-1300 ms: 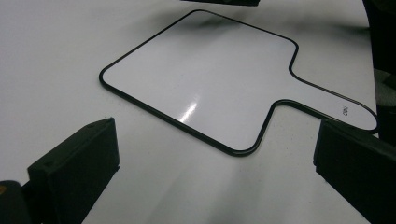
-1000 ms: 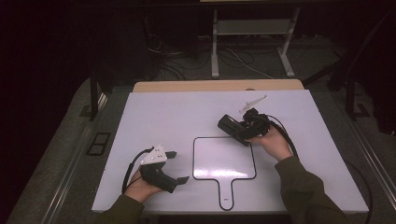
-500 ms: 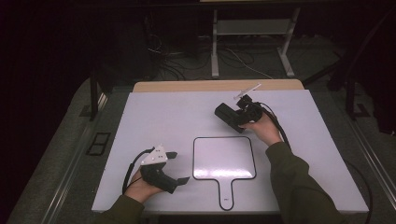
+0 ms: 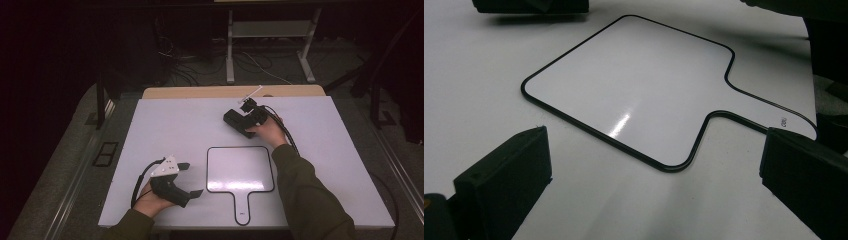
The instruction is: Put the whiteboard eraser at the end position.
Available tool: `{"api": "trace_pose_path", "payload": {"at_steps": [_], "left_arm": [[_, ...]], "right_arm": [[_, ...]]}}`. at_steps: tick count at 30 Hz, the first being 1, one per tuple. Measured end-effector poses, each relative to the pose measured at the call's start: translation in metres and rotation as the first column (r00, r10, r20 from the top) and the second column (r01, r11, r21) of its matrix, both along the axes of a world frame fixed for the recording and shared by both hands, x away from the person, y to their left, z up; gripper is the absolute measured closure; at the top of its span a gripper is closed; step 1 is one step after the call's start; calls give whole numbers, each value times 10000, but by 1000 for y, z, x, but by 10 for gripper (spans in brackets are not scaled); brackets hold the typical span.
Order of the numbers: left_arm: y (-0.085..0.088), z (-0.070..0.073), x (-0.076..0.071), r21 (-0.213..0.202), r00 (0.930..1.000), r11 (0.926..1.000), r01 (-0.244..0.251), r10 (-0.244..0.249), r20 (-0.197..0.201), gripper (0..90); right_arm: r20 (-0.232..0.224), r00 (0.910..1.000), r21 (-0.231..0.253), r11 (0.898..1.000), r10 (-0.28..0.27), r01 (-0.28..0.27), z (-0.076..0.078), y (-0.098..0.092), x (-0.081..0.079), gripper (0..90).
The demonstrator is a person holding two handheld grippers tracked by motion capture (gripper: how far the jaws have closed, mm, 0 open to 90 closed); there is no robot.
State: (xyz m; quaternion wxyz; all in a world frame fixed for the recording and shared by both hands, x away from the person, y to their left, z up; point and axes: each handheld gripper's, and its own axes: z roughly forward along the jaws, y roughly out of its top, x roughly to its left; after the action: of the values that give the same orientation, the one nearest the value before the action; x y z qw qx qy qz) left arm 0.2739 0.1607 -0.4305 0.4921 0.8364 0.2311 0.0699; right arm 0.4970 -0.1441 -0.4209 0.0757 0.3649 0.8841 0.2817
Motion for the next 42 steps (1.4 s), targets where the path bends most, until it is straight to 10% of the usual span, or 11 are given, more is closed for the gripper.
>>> {"api": "trace_pose_path", "payload": {"at_steps": [25, 42], "left_arm": [[0, -1, 1, 67, 10000, 10000, 49, -49, -49, 0], [0, -2, 3, 19, 9997, 9998, -174, 174, -189, 0]], "right_arm": [[-383, 9991, 321, 9993, -183, 195, -10, -5, 8, 337], [939, 9927, 931, 9934, -760, 672, 13, -28, -14, 232]]}}
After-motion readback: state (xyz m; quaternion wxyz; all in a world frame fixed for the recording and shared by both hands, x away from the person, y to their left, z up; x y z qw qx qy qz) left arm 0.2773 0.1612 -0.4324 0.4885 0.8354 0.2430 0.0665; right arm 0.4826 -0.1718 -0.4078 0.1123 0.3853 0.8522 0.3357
